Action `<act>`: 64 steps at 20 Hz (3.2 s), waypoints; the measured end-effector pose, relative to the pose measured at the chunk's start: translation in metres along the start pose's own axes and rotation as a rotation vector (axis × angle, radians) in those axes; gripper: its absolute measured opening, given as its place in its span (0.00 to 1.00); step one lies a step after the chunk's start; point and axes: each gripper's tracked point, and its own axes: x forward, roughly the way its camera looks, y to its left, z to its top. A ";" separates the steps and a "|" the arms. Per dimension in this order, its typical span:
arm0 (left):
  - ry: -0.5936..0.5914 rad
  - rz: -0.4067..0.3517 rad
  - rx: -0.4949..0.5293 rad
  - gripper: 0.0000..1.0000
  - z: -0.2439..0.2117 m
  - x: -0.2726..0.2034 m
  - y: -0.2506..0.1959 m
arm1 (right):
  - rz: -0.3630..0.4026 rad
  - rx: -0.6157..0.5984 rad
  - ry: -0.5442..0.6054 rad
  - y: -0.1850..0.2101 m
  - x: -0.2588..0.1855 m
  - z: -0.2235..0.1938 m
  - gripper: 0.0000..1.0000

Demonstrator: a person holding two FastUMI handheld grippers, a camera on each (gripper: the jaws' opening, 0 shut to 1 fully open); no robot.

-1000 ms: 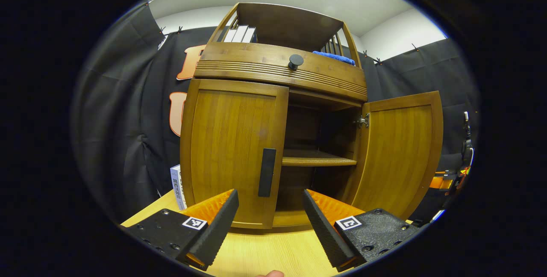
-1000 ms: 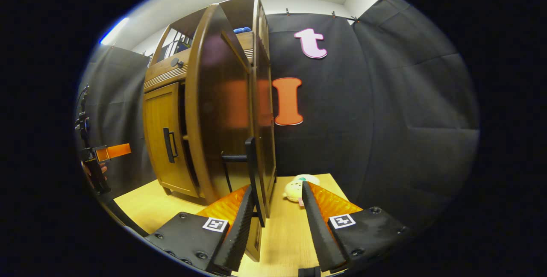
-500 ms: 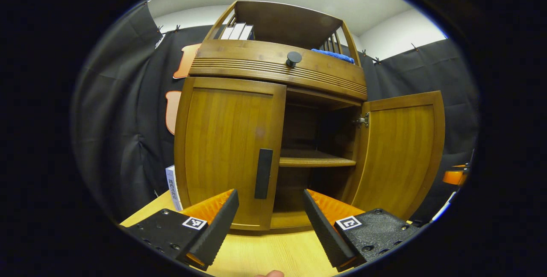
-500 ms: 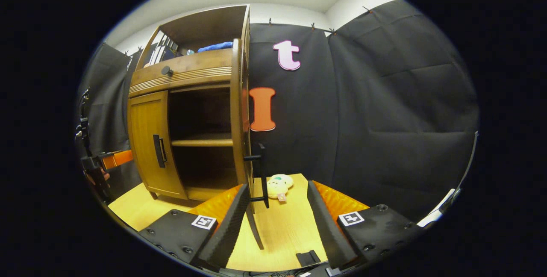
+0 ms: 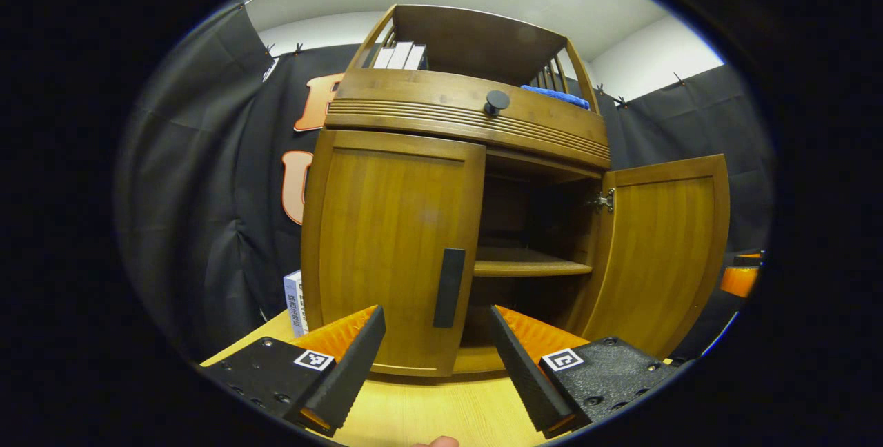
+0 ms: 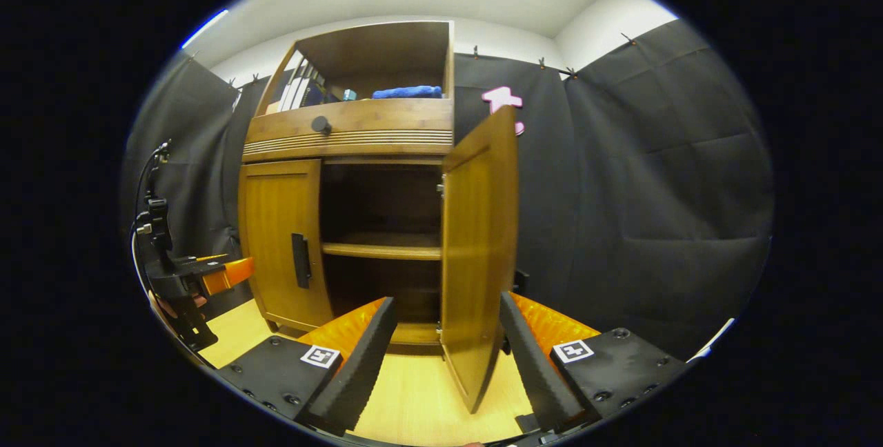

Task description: Open the right door of the double-door shoe cabinet with the right hand, and open the left door with the left hand.

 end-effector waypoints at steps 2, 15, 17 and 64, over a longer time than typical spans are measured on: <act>-0.015 0.020 -0.003 0.91 0.006 -0.001 0.009 | 0.040 0.004 -0.004 0.020 0.011 -0.001 0.92; -0.015 -0.085 -0.012 0.92 0.017 0.080 -0.017 | 0.049 0.037 -0.009 0.040 0.040 -0.011 0.92; 0.007 -0.096 -0.003 0.95 0.008 0.102 -0.020 | 0.030 0.035 -0.008 0.033 0.038 -0.011 0.92; 0.091 -0.010 0.118 0.15 -0.017 -0.038 0.135 | 0.061 0.019 0.000 0.086 0.028 -0.019 0.92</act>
